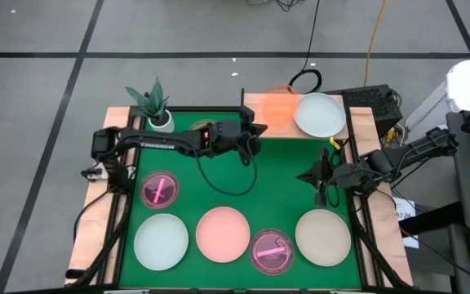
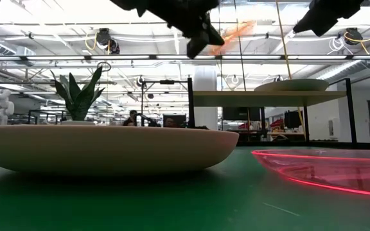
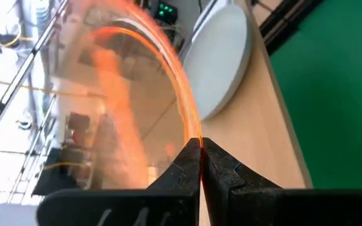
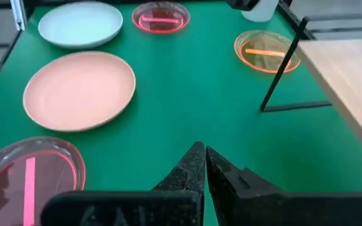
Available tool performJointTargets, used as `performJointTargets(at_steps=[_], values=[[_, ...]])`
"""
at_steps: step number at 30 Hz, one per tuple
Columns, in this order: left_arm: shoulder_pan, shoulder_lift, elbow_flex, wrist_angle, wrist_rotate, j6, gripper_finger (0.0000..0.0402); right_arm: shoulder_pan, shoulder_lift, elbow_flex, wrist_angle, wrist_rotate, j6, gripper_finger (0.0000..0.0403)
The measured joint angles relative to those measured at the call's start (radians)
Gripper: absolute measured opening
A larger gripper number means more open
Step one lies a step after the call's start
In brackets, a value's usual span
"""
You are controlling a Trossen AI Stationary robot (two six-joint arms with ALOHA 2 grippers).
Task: Place and stack plates onto a shelf
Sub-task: Put the bottom small orange plate on the shelf
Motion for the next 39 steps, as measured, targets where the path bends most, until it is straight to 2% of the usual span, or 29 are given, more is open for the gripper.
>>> performJointTargets(at_steps=[18, 22, 33, 39], values=[[0.094, 0.099, 0.000, 0.027, 0.002, -0.176, 0.0009, 0.000, 0.001, 0.000, -0.044, -0.004, 0.079, 0.0000], [0.111, 0.097, 0.000, 0.026, 0.066, -0.238, 0.0010, 0.000, 0.001, 0.000, -0.043, -0.004, 0.079, 0.0000], [0.150, 0.097, 0.000, -0.041, 0.081, -0.316, 0.0010, 0.000, 0.001, 0.000, -0.043, -0.004, 0.079, 0.0000], [0.167, 0.097, 0.000, -0.069, 0.166, -0.327, 0.0010, 0.001, 0.001, 0.000, -0.043, -0.004, 0.079, 0.0000]])
